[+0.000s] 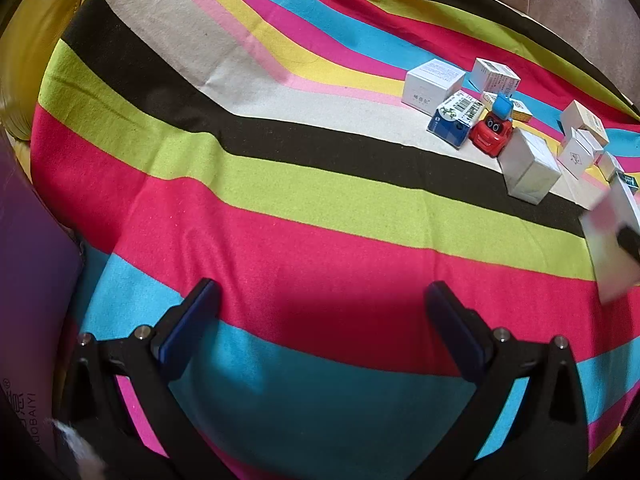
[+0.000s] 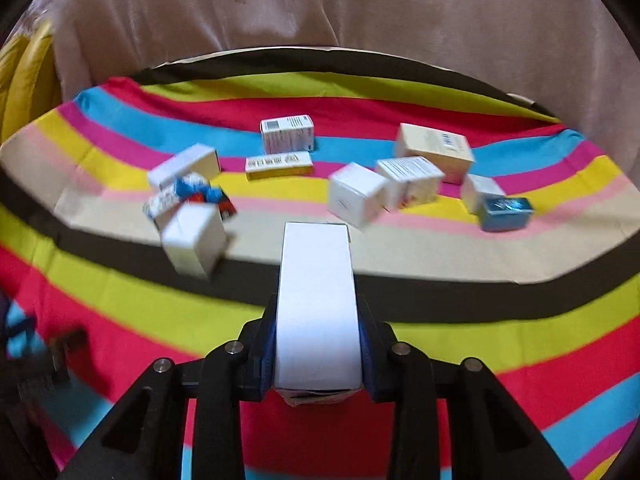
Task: Organize rigid objects
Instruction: 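Grasp the tall white box with the right tool while the left tool grasps a small white box, then carry both white boxes over the storage box and open both tools to release them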
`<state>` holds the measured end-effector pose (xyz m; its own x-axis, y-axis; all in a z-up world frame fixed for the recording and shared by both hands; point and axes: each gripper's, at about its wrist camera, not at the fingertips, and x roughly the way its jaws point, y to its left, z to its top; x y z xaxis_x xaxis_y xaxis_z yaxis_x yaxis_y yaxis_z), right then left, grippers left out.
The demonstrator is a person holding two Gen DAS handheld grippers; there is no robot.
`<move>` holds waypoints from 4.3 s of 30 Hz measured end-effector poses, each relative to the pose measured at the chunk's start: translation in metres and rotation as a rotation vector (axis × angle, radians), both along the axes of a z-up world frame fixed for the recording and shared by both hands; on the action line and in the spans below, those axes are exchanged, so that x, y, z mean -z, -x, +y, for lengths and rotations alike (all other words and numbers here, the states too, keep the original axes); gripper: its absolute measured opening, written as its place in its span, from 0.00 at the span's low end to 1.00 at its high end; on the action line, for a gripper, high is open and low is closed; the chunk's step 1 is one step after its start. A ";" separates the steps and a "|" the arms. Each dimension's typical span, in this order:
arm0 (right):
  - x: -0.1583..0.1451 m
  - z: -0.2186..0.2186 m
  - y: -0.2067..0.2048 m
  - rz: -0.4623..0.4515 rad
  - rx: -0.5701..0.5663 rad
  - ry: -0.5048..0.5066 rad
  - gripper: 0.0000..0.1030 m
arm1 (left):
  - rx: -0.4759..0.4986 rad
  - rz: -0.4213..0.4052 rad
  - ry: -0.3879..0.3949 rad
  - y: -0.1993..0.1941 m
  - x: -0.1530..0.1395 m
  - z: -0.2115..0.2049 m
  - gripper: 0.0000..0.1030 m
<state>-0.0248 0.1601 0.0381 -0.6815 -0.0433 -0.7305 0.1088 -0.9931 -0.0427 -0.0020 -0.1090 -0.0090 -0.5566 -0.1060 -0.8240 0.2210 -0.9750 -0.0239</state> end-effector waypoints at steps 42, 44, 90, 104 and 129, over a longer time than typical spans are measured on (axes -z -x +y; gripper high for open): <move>0.035 0.018 0.017 -0.070 0.001 0.044 0.35 | 0.255 0.057 0.094 0.068 -0.019 0.141 0.36; 0.035 0.018 0.017 -0.070 0.002 0.043 0.35 | 0.261 0.056 0.076 0.042 -0.020 0.125 0.37; 0.031 0.024 0.003 -0.104 0.028 0.098 0.35 | 0.162 0.088 0.006 -0.016 -0.014 0.046 0.36; 0.008 0.000 -0.067 -0.083 -0.078 0.042 0.35 | 0.122 0.067 0.010 -0.025 -0.017 0.045 0.36; -0.030 -0.075 -0.128 -0.055 -0.313 0.074 0.35 | 0.047 0.167 0.078 -0.144 -0.101 0.013 0.36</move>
